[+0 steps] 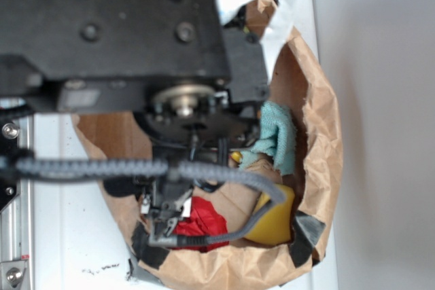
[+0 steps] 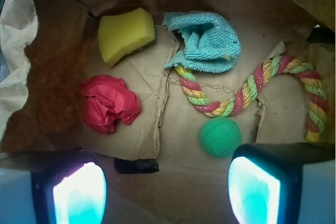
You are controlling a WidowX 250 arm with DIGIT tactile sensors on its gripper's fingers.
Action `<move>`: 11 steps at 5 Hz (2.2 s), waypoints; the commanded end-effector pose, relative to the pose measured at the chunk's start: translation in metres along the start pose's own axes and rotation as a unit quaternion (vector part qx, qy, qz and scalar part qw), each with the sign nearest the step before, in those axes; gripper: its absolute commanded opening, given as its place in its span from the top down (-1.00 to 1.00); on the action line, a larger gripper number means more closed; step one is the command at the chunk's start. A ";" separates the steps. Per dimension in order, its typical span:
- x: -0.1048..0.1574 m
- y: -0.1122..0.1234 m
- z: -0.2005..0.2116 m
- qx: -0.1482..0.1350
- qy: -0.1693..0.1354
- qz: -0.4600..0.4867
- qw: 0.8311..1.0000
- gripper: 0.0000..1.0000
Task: Grab the green ball.
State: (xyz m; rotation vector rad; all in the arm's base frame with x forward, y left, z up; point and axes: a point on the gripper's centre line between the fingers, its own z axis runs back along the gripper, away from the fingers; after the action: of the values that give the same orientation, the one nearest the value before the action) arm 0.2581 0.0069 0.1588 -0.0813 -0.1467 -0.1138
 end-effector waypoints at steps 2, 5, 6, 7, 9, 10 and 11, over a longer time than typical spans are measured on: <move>0.017 0.014 -0.034 0.035 -0.015 0.002 0.999 -1.00; -0.008 0.048 -0.072 0.047 0.015 -0.002 0.999 -1.00; -0.010 0.056 -0.074 0.071 0.004 0.005 0.997 -1.00; -0.008 0.063 -0.081 0.087 0.004 0.013 0.996 -1.00; -0.009 0.057 -0.094 0.058 0.027 0.004 0.998 -1.00; -0.016 0.052 -0.109 0.048 0.044 0.000 0.998 -1.00; -0.021 0.048 -0.117 0.047 0.052 -0.008 0.997 -1.00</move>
State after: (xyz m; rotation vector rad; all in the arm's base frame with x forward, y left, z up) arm 0.2574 0.0470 0.0307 0.0138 -0.0282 -0.1289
